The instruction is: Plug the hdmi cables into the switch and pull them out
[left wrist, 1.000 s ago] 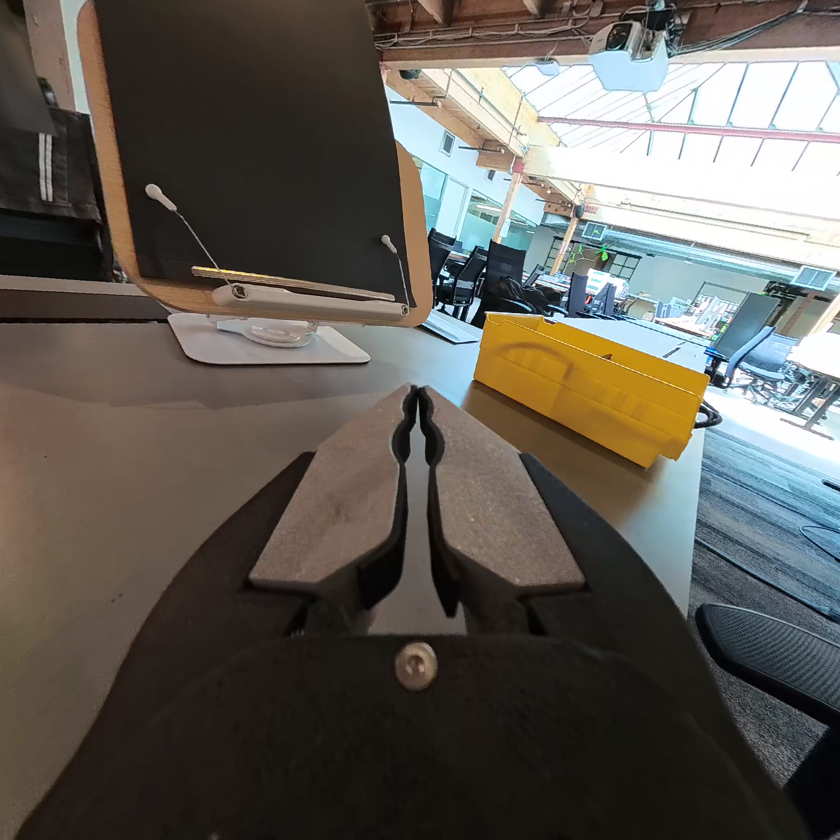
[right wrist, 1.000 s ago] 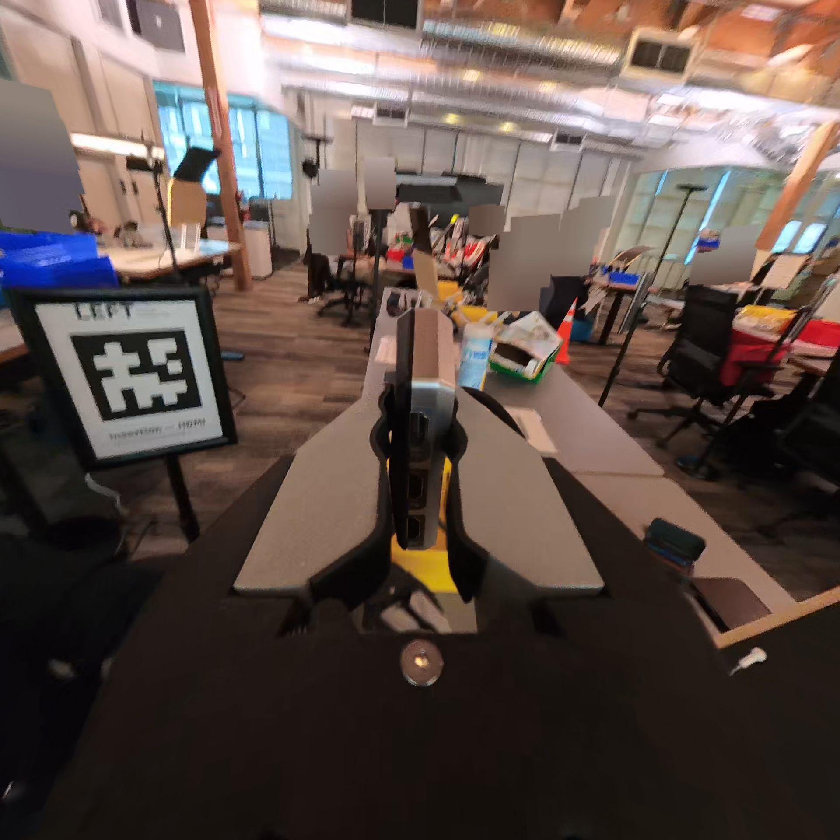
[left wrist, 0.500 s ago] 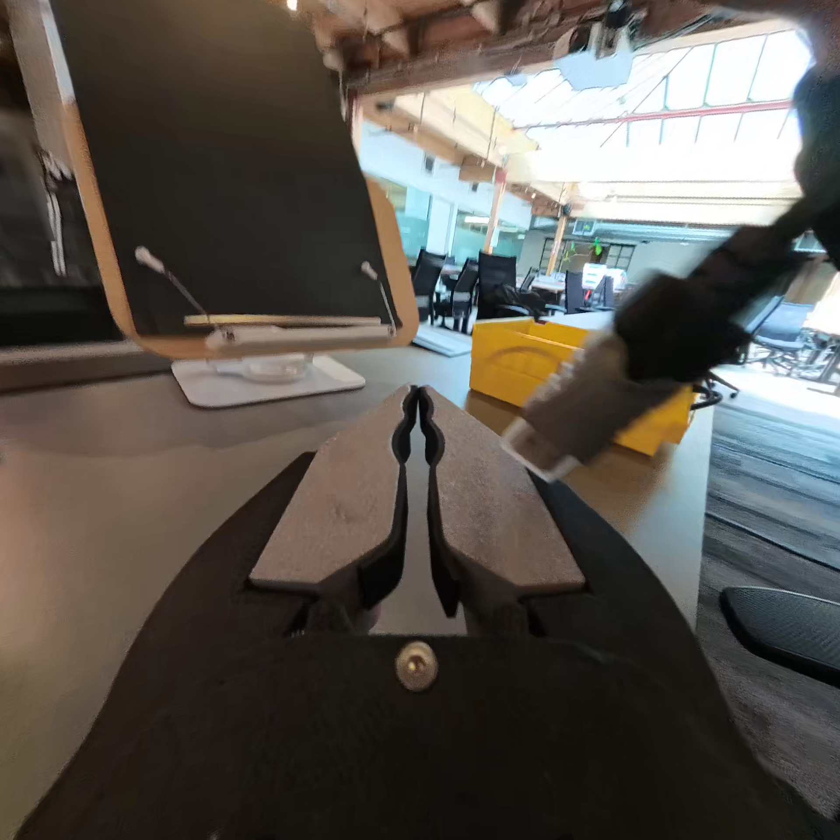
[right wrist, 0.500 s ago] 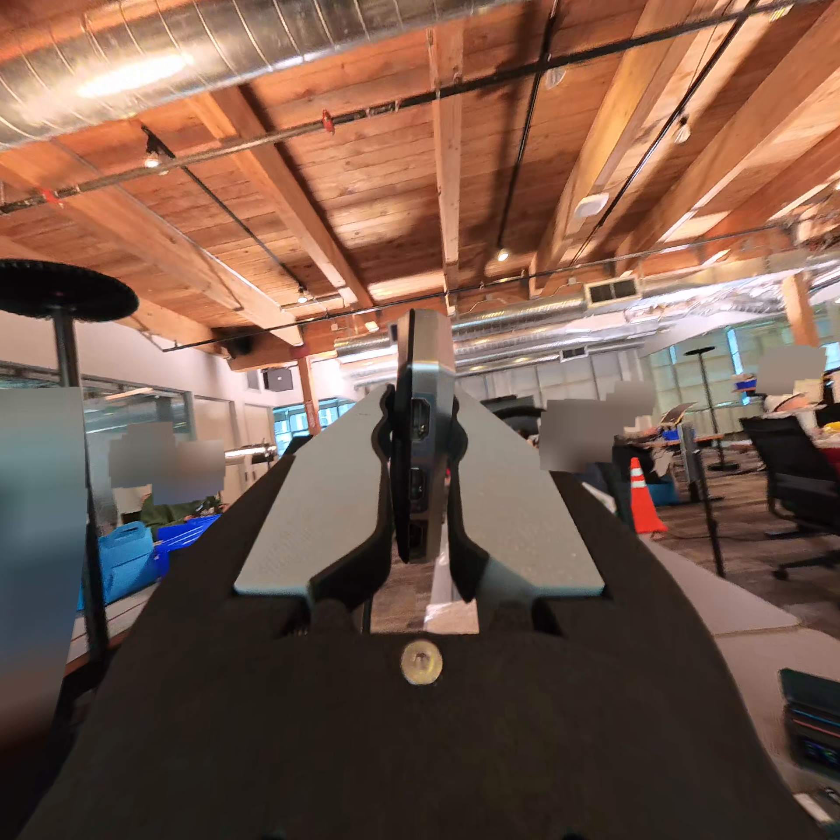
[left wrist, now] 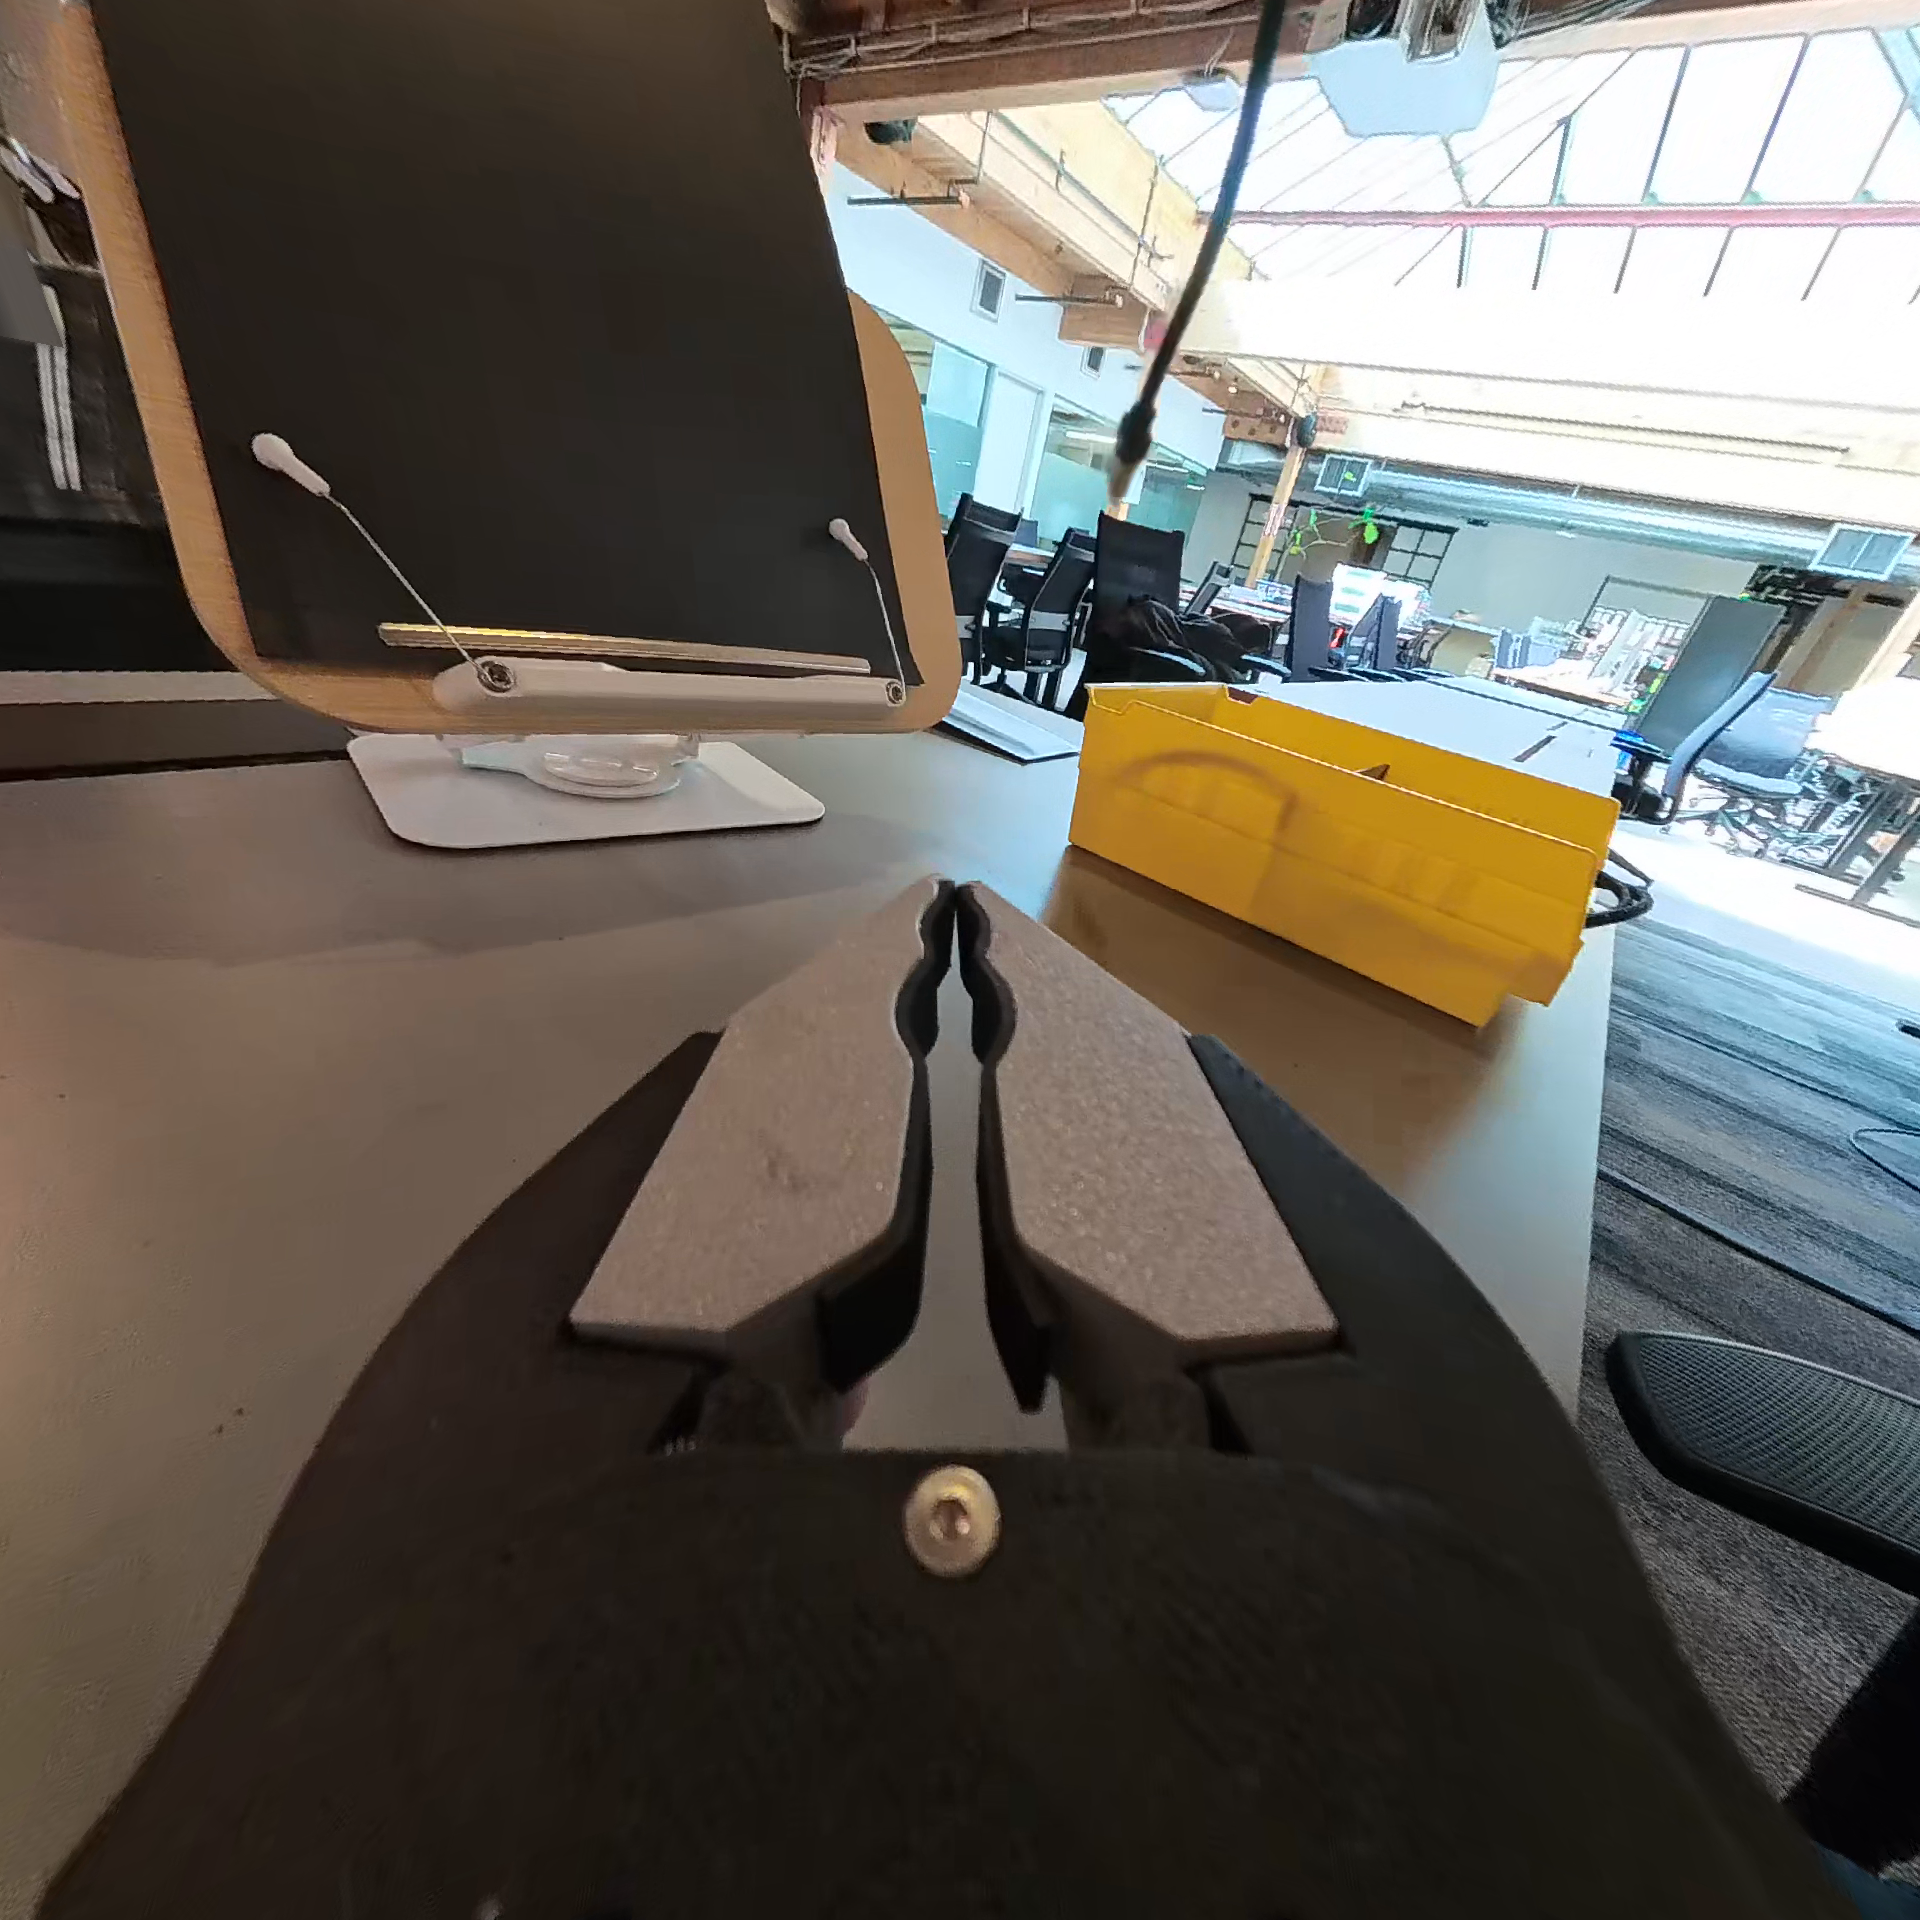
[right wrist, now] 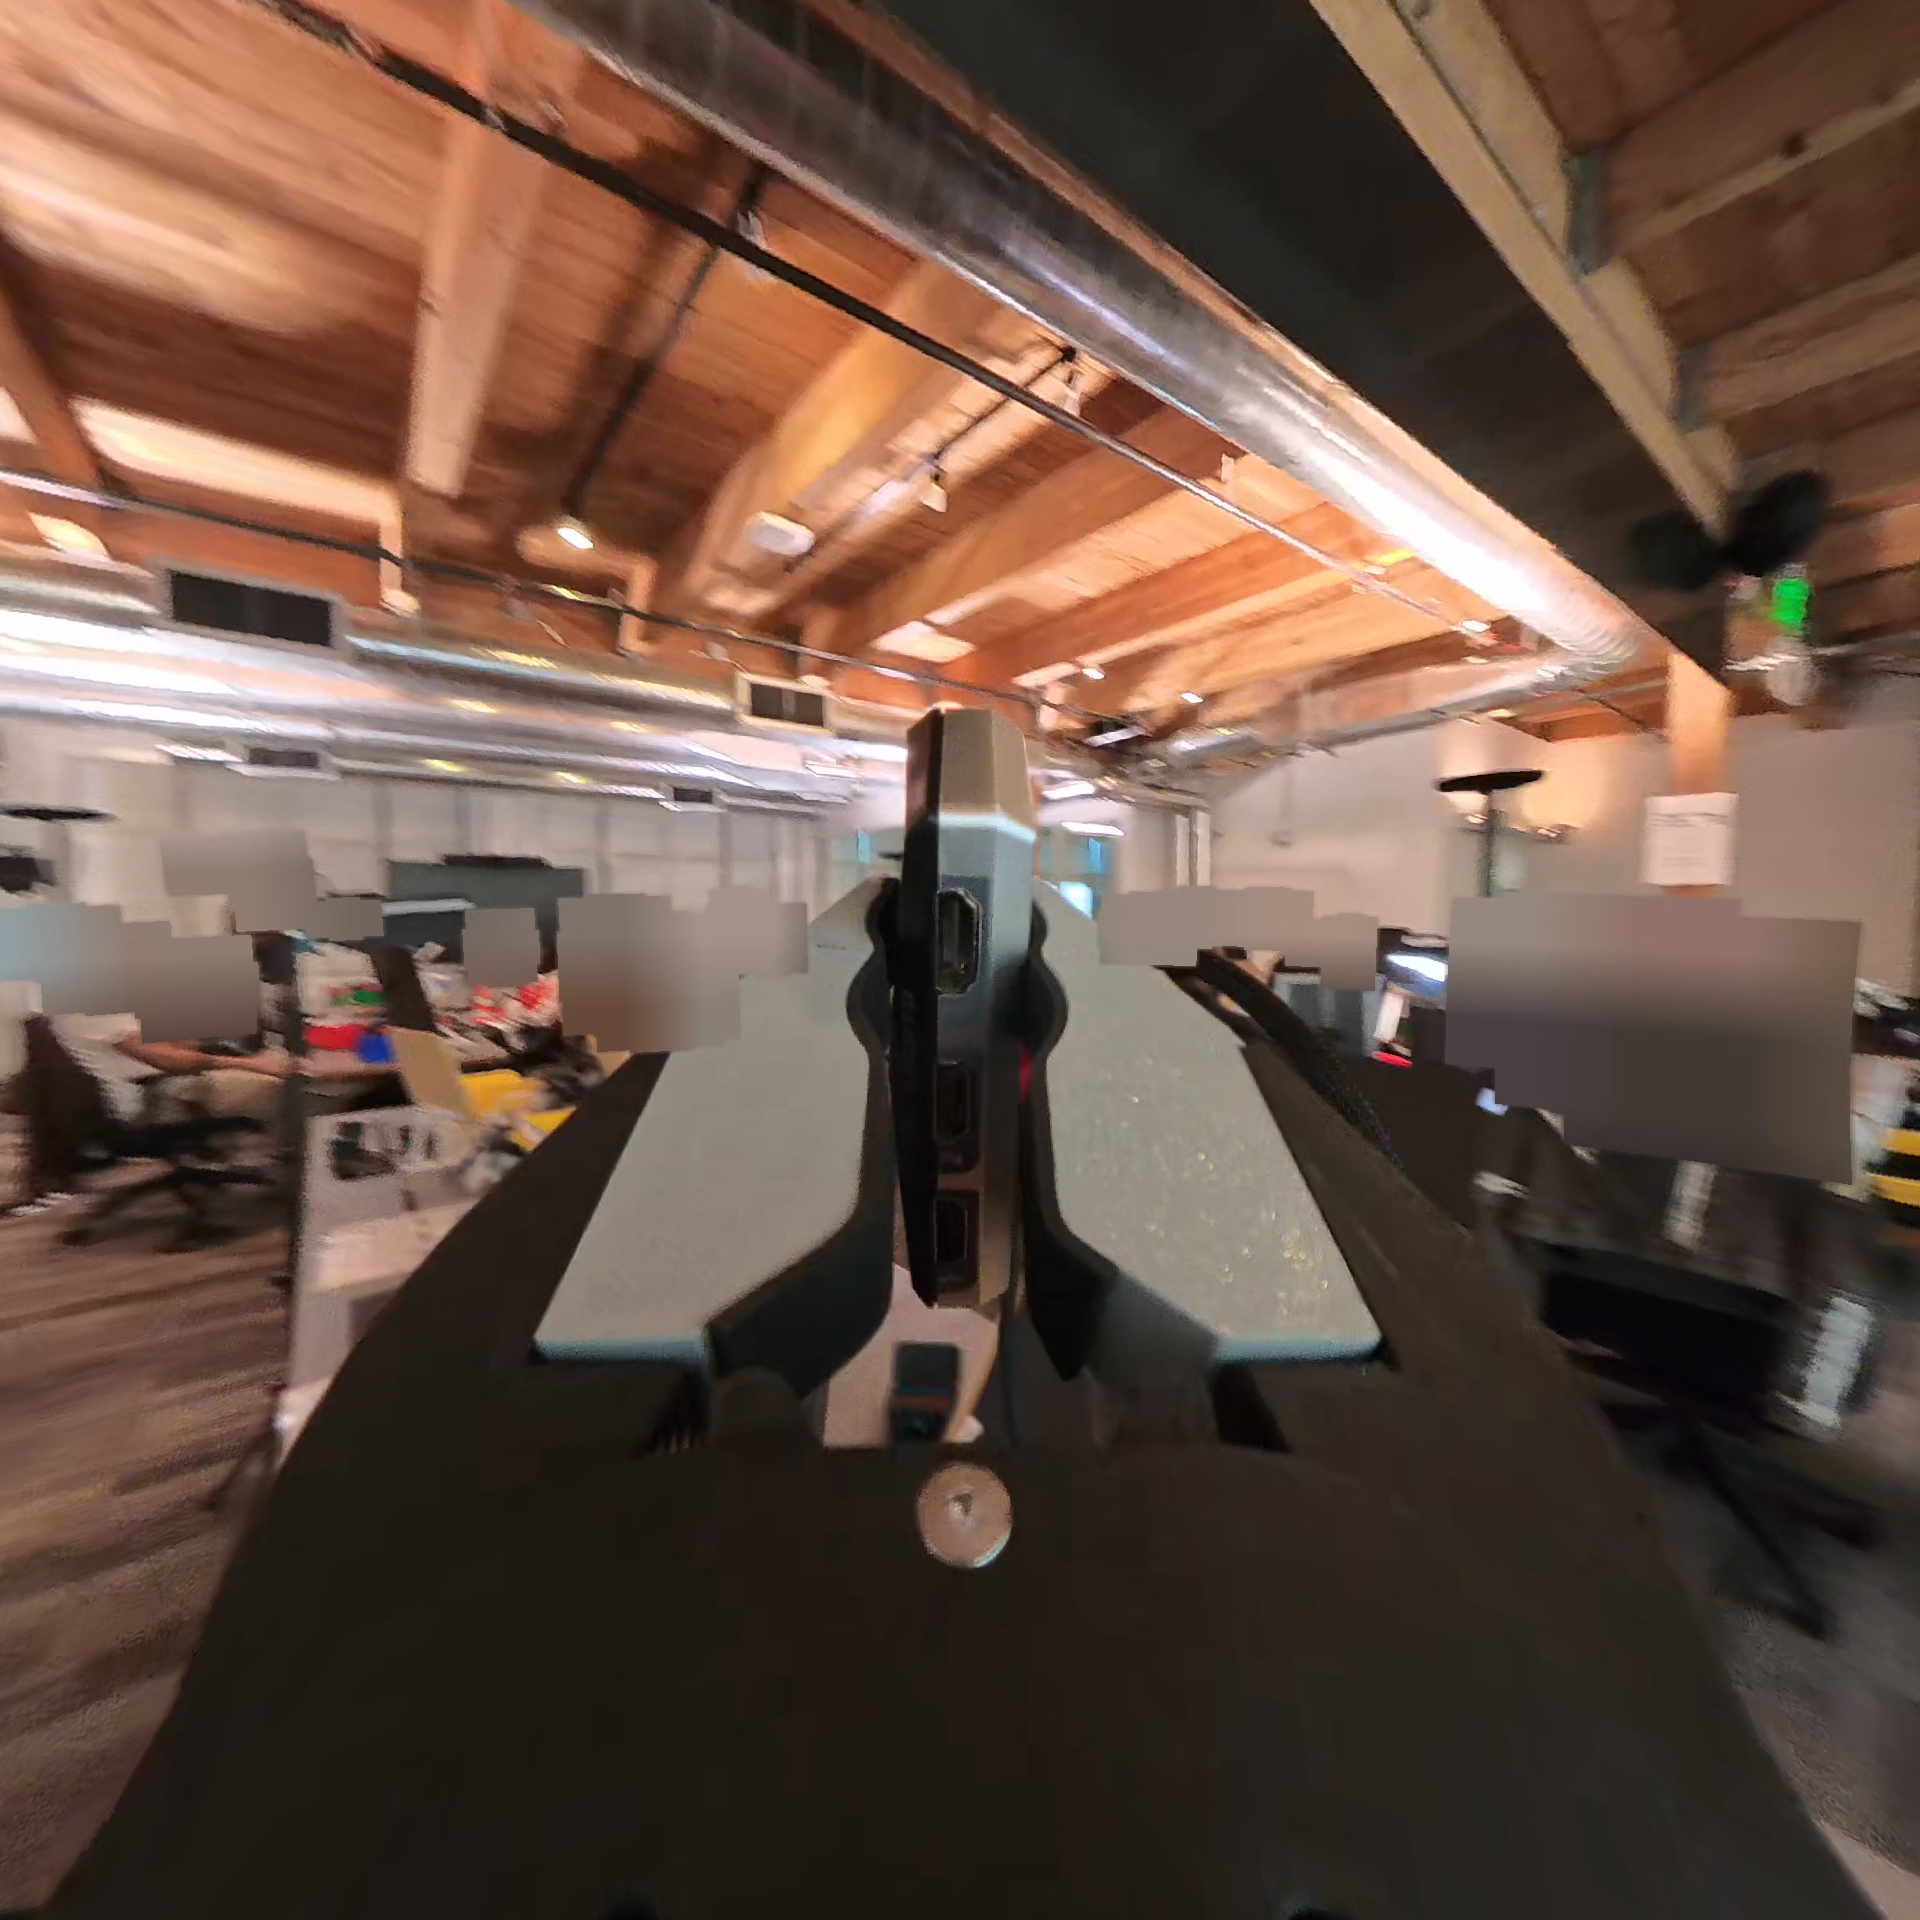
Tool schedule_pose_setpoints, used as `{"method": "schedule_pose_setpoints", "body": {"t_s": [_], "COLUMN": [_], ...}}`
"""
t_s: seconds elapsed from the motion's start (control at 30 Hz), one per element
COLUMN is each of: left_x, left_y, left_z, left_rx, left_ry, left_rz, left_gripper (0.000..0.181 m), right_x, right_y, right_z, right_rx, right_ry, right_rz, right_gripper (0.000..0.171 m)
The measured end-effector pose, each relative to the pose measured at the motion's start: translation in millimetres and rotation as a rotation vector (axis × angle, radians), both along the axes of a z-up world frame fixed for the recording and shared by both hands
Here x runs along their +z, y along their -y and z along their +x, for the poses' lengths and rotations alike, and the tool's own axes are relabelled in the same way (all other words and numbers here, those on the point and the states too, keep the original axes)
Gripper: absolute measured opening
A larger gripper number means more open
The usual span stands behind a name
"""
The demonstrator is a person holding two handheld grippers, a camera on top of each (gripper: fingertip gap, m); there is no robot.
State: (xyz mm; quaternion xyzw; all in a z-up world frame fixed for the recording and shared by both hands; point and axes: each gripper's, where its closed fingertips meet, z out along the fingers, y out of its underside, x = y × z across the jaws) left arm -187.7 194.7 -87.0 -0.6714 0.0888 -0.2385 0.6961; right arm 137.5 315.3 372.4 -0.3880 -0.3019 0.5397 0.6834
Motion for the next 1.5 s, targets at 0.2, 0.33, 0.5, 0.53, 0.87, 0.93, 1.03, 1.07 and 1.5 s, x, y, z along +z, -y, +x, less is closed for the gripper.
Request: {"method": "schedule_pose_setpoints", "body": {"t_s": [0.2,0.33,0.5,0.53,0.87,0.93,1.03,1.07,1.5], "left_x": [0.8,-0.2,-0.1,0.1,0.0,-0.4,-0.3,0.1,1.1], "left_y": [0.7,-0.8,-1.0,-1.0,-1.4,-2.2,-2.3,-1.9,0.5], "left_z": [-0.6,-1.4,-2.1,-2.3,-3.6,-4.5,-4.9,-4.8,-5.2], "left_rx": [0.012,0.010,0.008,0.009,0.009,0.009,0.012,0.013,0.013], "left_ry": [-0.006,0.004,0.012,0.012,0.025,0.031,0.034,0.032,0.037], "left_rz": [0.010,-0.003,-0.005,-0.004,-0.007,-0.013,-0.013,-0.009,0.000], "left_gripper": [0.000,0.000,0.000,0.000,0.000,0.000,0.000,0.000,0.000], "right_x": [-28.5,-33.7,-74.0,-86.1,-47.8,-27.5,-19.6,-22.8,-166.5], "right_y": [-43.4,-53.2,-67.5,-69.4,-56.8,-48.0,-43.3,-44.4,-124.0], "right_z": [39.2,61.3,49.6,41.6,31.3,35.9,34.8,33.0,14.1], "right_rx": [-0.111,-0.117,-0.145,-0.128,-0.142,-0.183,-0.225,-0.229,-0.289], "right_ry": [0.033,0.006,0.170,0.212,0.222,0.240,0.296,0.313,0.579], "right_rz": [-0.083,-0.110,-0.182,-0.204,-0.119,-0.076,-0.067,-0.075,-0.285], "right_gripper": [0.018,0.017,0.019,0.018,0.019,0.019,0.019,0.018,0.016]}}
